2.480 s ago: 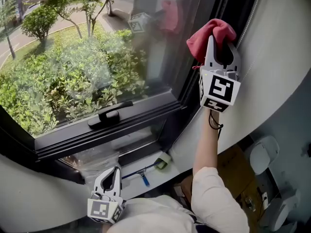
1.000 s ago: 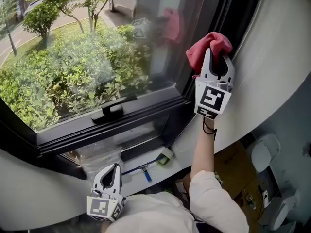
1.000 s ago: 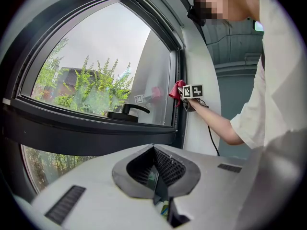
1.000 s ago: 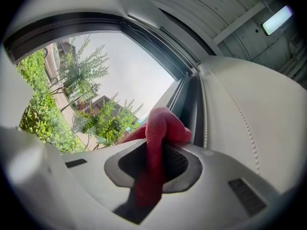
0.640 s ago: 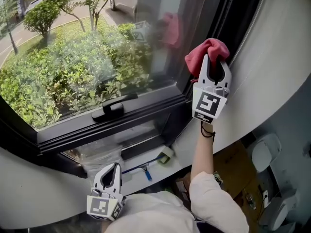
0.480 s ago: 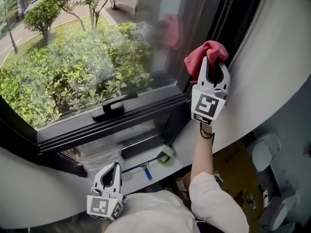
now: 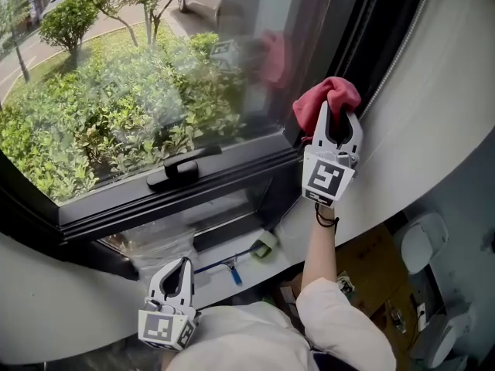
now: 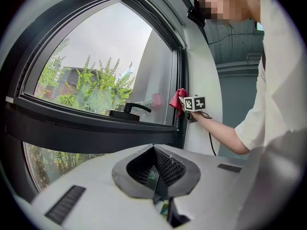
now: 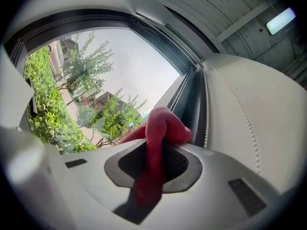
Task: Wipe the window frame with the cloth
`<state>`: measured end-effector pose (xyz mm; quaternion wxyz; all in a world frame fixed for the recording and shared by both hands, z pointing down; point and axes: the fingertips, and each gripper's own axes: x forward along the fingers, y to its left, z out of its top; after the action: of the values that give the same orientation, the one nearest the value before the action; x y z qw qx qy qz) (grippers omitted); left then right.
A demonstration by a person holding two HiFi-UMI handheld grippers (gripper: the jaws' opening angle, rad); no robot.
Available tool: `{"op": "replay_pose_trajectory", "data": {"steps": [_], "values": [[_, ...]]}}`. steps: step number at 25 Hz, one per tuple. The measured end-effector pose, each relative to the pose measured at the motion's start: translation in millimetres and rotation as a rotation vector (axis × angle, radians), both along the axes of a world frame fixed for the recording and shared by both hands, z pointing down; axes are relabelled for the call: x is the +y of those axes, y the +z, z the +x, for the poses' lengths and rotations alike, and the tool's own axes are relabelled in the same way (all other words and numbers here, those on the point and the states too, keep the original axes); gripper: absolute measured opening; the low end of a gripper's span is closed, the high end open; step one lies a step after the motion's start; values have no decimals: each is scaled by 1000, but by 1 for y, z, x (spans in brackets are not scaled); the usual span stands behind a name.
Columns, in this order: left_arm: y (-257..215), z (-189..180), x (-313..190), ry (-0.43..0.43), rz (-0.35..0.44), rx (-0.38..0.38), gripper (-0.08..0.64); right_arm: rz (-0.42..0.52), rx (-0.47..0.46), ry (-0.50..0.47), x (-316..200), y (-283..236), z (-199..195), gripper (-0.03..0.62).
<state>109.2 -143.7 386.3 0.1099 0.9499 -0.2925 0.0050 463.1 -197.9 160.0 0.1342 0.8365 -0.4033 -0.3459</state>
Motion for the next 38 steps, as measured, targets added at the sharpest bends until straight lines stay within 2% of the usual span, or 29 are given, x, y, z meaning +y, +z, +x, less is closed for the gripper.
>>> {"op": "replay_pose_trajectory", "data": {"steps": [24, 38], "values": [[2, -3, 1, -5, 0, -18, 9, -58, -27, 10, 1, 50, 2, 86], [-1, -3, 1, -6, 0, 3, 9, -94, -44, 12, 0, 76, 1, 86]]}}
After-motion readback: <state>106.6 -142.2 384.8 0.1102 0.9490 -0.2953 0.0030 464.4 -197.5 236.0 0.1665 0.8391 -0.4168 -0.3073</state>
